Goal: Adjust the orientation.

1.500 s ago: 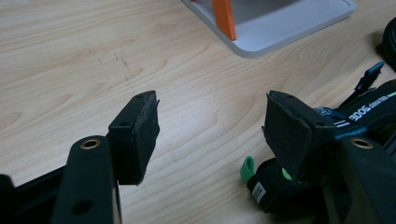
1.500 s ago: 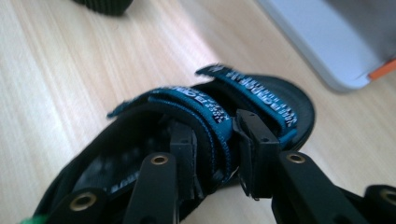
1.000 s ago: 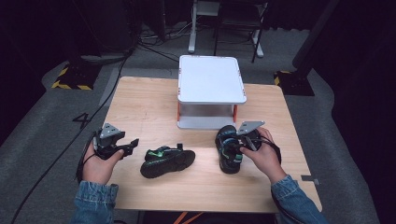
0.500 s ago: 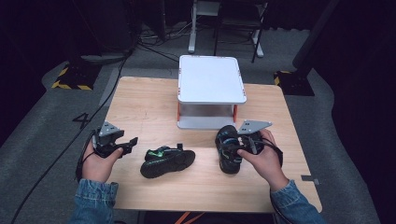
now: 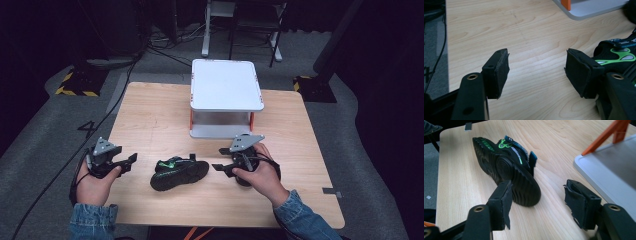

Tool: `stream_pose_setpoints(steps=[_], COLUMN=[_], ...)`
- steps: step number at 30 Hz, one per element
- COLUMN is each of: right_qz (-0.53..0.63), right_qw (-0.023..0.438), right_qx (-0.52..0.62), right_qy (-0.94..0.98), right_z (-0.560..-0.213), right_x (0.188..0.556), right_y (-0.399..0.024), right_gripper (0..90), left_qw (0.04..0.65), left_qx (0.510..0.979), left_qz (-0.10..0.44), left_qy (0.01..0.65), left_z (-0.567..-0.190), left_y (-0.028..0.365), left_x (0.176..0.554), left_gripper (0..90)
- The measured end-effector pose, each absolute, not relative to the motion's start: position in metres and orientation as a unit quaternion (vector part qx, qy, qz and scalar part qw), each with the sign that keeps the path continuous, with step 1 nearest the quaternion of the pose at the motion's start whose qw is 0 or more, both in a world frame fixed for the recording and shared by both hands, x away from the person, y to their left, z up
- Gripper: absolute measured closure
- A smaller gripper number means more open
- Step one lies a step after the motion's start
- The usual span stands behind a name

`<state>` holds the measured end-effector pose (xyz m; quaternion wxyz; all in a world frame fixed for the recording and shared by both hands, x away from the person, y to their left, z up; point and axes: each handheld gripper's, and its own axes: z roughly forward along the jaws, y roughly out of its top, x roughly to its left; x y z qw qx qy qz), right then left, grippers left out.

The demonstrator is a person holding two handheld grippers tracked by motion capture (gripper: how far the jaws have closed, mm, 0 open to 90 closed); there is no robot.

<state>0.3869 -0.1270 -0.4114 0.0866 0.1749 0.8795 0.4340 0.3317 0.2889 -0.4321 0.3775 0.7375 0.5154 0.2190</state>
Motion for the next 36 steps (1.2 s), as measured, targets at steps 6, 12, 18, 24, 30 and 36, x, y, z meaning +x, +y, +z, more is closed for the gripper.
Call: stream_pose_setpoints(steps=[6, 12, 18, 24, 30, 36], right_qz=[0.448, 0.453, 0.456, 0.457, 0.45, 0.426], right_qw=[0.062, 0.054, 0.05, 0.039, 0.038, 0.03], right_qx=[0.136, 0.09, 0.091, 0.085, 0.081, 0.087], right_qy=[0.882, 0.885, 0.884, 0.884, 0.889, 0.9], right_z=[-0.414, -0.423, -0.437, -0.432, -0.428, -0.425], right_x=[0.383, 0.379, 0.384, 0.374, 0.362, 0.346], right_y=[-0.099, -0.077, -0.068, -0.075, -0.082, -0.087], right_gripper=[42.0, 41.0, 38.2, 43.2, 51.6, 61.9], left_qw=[0.372, 0.368, 0.369, 0.369, 0.374, 0.377], left_qx=[0.727, 0.722, 0.721, 0.727, 0.731, 0.739], left_qz=[0.227, 0.23, 0.228, 0.224, 0.221, 0.217], left_qy=[0.531, 0.539, 0.54, 0.534, 0.527, 0.515], left_z=[-0.433, -0.434, -0.435, -0.435, -0.433, -0.432], left_y=[0.301, 0.305, 0.306, 0.303, 0.297, 0.289], left_x=[0.313, 0.306, 0.304, 0.31, 0.317, 0.326], left_gripper=[36.2, 36.2, 36.2, 36.2, 36.2, 36.2])
